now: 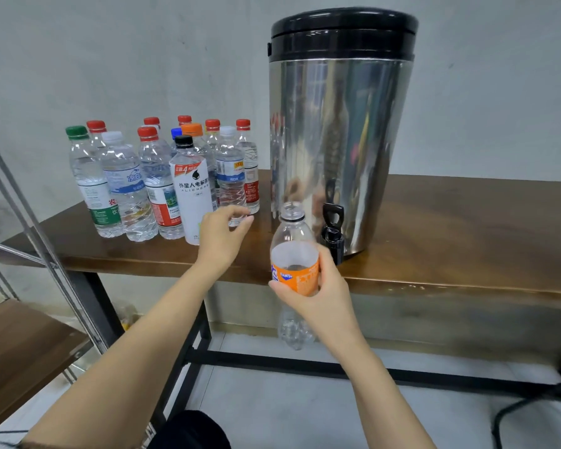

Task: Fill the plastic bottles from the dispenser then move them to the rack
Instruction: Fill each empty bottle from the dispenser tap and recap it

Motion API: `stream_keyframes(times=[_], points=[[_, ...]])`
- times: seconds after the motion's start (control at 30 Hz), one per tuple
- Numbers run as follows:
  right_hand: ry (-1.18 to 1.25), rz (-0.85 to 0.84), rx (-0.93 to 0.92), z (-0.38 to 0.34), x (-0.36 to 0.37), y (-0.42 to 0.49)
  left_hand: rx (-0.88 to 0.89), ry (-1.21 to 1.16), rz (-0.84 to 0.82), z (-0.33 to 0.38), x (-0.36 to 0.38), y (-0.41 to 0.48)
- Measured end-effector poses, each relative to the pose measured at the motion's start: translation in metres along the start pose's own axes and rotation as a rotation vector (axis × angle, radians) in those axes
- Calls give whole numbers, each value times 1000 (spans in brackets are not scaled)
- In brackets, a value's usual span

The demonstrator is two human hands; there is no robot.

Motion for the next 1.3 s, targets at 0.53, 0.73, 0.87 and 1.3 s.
stream_keyframes(times=[0.53,0.73,0.87,1.3], points=[[-46,379,225,75,-99,-18,416,-214,-167,149,32,2],[-206,355,343,110,-87,-19,496,-160,-185,150,35,-3],[-283,303,386,117,-76,-18,522,-159,-170,150,37,-3],[-308,258,369,108,-63,-12,550,-133,-176,152,36,-6]])
Point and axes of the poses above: each hand's wrist, its own y-axis towards the middle knuckle, its own x-axis out of the palm, z = x × y, the point moved 8 cm from there along y, towards the middle knuckle, and after that the axes turned 12 degrees about x, right-handed, at the moved point
